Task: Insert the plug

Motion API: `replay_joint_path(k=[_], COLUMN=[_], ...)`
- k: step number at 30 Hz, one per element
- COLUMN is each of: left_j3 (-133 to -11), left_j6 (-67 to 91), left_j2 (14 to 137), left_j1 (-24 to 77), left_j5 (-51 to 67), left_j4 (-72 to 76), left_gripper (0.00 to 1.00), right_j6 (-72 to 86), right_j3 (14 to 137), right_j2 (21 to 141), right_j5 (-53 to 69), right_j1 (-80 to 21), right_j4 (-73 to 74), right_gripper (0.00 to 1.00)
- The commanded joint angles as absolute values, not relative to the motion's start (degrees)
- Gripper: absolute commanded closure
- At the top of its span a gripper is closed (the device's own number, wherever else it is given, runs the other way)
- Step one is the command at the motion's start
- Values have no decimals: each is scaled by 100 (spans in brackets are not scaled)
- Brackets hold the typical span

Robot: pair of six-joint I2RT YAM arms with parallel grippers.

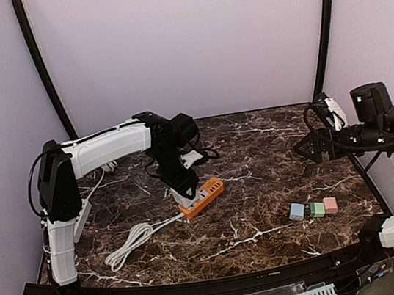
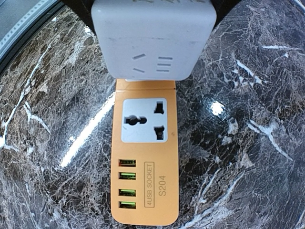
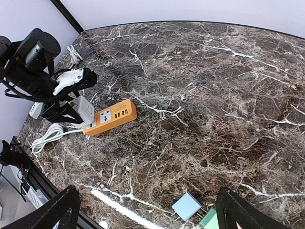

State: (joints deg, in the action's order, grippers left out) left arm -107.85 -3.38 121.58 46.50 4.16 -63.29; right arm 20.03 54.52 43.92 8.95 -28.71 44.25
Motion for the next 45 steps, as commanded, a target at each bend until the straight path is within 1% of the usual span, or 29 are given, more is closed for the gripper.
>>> replay_joint_path(k=[1,7,14,18,20,24,29,45], left_j3=[-10742,-10529,-10529,-10551,-10569,-10615,-10658,-10368], left_j6=[-137,-33,-39,-180,-221,-422,-657,-494], left_j2=[12255,12265,12270,12261,12256,12192,12173,12190], left_j1=[4623,4632,4651,4781,4810,4815,4814,4816], left_j5=[618,901,818,411,-18,-331,-252,-68], left_j4=[-6616,-6406,-6392,-6614,-6747,-6735,-6456,-6284], left_gripper=[99,99,99,99,99,99,99,99], right_j6=[2089,2120,2071,2065,2074,2058,2002,1995], right_j3=[5471,5437,5475,5485,5481,5470,5488,5327], right_j2=[4329,4302,4328,4316,4317,4315,4361,4262], right_j5=[864,900,918,918,932,957,958,854], right_j1=[-2852,-2856,-2856,-2856,-2856,-2856,-2855,-2856], right_j4=[4495,4508,4543,4569,4570,4582,4611,4565], right_gripper=[1,1,1,1,1,1,1,1])
